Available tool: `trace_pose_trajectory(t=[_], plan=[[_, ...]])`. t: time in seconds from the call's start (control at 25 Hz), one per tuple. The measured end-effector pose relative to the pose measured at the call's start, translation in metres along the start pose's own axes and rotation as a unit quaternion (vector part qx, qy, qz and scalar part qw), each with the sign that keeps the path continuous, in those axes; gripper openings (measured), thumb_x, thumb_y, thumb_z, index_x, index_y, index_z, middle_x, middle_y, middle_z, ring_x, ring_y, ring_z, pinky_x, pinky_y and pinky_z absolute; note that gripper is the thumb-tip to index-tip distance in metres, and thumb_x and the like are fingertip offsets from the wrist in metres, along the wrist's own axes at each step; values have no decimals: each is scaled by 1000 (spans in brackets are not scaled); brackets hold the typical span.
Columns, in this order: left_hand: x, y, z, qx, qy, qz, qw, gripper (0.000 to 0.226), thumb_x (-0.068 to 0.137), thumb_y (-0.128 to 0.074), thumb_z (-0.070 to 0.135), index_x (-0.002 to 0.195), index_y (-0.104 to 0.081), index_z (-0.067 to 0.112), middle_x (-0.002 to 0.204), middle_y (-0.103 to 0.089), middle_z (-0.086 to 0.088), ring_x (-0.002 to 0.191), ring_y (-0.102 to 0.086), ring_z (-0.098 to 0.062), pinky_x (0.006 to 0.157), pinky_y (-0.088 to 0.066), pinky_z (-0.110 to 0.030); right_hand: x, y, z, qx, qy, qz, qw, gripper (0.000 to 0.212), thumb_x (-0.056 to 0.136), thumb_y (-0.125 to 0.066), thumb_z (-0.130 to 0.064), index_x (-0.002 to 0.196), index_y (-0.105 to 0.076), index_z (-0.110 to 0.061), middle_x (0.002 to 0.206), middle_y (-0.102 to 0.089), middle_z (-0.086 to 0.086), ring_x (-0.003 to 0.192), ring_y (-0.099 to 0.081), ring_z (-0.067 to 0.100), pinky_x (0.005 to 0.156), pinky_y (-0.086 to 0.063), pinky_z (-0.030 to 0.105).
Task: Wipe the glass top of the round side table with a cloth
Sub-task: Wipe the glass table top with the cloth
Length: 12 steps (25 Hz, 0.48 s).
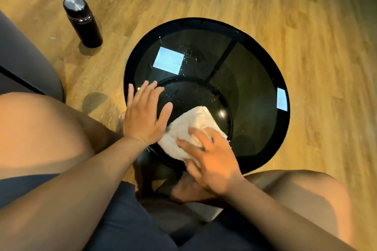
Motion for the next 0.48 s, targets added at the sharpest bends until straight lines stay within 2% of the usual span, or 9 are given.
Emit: trace_pose_trajectory(t=[0.04, 0.12, 0.2, 0.28, 0.36, 0.44, 0.48], plan=[[0, 0, 0, 9, 1, -2, 1000, 58, 99, -26, 49, 134, -53, 12, 147, -50, -10, 145, -34, -29, 122, -6, -54, -2, 6, 30, -29, -6, 19, 999, 45, 82, -48, -34, 124, -65, -27, 139, -50, 7, 119, -42, 35, 94, -47, 50], [1, -1, 0, 22, 8, -8, 1000, 59, 99, -25, 51, 135, -52, 14, 148, -48, -9, 145, -32, -28, 123, -5, -53, -12, 18, 105, -64, -119, 31, 990, 49, 83, -46, -30, 130, -61, -25, 145, -47, 13, 121, -43, 38, 92, -49, 49], [2, -1, 1, 23, 17, -12, 1000, 61, 98, -23, 53, 136, -52, 15, 149, -48, -8, 146, -32, -27, 123, -4, -53, -27, 27, 186, -93, -269, -15, 958, 51, 89, -46, -28, 140, -49, -26, 155, -33, 13, 130, -39, 42, 100, -43, 50], [3, -1, 2, 28, 27, -14, 999, 63, 97, -22, 55, 137, -51, 16, 149, -47, -7, 146, -31, -26, 123, -5, -53, -31, 39, 233, -82, -332, -38, 939, 51, 90, -41, -31, 140, -47, -23, 156, -28, 14, 131, -38, 46, 103, -39, 50], [3, -1, 1, 24, 33, -17, 999, 64, 97, -21, 57, 137, -51, 17, 150, -47, -6, 146, -31, -26, 123, -6, -53, -20, 41, 222, -54, -368, -8, 928, 53, 87, -36, -34, 136, -50, -21, 152, -34, 15, 127, -42, 47, 101, -41, 48], [3, -1, 1, 18, 33, -16, 999, 65, 96, -20, 58, 137, -51, 17, 149, -47, -6, 146, -32, -27, 122, -7, -54, -16, 33, 173, -27, -400, 43, 915, 50, 86, -38, -33, 130, -57, -19, 146, -41, 16, 120, -44, 46, 97, -42, 46], [3, -2, 1, 14, 33, -13, 999, 65, 96, -20, 58, 136, -51, 17, 149, -48, -7, 146, -33, -27, 122, -8, -55, -17, 26, 140, -11, -385, 62, 921, 49, 85, -41, -33, 126, -61, -17, 142, -45, 18, 114, -45, 47, 94, -42, 47]])
Point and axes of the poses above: each hand's wrist, its own x-axis towards the middle knuckle, its own y-axis out of the back of the hand, z = x × y, the point moved 3 cm from there along x, towards the middle knuckle
